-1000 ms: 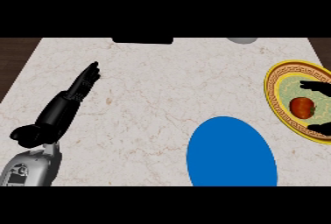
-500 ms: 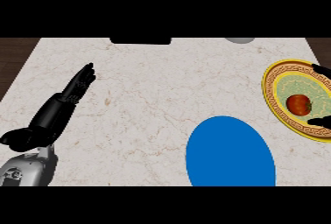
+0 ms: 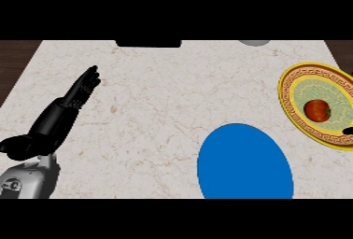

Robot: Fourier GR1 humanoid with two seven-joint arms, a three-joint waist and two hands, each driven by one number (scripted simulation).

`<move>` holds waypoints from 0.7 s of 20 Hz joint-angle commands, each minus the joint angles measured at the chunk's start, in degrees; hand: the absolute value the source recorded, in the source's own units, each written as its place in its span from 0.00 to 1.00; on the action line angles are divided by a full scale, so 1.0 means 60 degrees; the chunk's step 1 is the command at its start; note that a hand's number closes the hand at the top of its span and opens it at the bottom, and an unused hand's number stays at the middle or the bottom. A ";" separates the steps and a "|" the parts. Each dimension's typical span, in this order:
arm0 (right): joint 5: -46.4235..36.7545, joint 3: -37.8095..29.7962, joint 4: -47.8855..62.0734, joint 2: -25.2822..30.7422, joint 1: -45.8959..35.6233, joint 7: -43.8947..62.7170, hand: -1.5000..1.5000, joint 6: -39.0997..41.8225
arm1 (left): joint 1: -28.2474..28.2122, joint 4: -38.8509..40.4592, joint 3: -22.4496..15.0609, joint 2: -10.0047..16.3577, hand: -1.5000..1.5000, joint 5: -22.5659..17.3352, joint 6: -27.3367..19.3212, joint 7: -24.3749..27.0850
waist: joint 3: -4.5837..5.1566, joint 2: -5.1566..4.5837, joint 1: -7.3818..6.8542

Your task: Pick the tomato from the plate and place it in the plate

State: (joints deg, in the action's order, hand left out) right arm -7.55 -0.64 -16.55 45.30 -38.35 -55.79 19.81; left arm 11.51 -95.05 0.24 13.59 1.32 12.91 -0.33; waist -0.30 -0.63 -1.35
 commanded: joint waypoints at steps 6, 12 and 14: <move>0.1119 -0.0369 -0.0070 0.1197 0.0018 -0.0631 0.00 0.4394 | 0.0032 -0.0036 -0.0021 -0.0120 0.50 0.0026 -0.0094 0.0001 | -0.0046 -0.0061 0.0013; 0.1581 -0.0381 -0.0444 0.1853 0.0480 -0.0451 0.00 0.4875 | -0.0210 -0.0061 0.0114 0.0038 0.50 -0.0105 0.0092 0.0144 | -0.0071 -0.0074 0.0051; 0.1756 -0.0380 -0.0603 0.2051 0.0359 -0.0137 0.00 0.5084 | -0.0239 -0.0093 -0.0062 -0.0071 0.50 0.0085 -0.0008 0.0188 | -0.0063 -0.0076 0.0002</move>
State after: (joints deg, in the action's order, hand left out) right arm 1.28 -2.56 -20.47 54.67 -36.70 -47.88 32.58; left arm 10.39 -95.54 0.36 13.57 1.30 13.17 0.48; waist -0.67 -1.05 -1.38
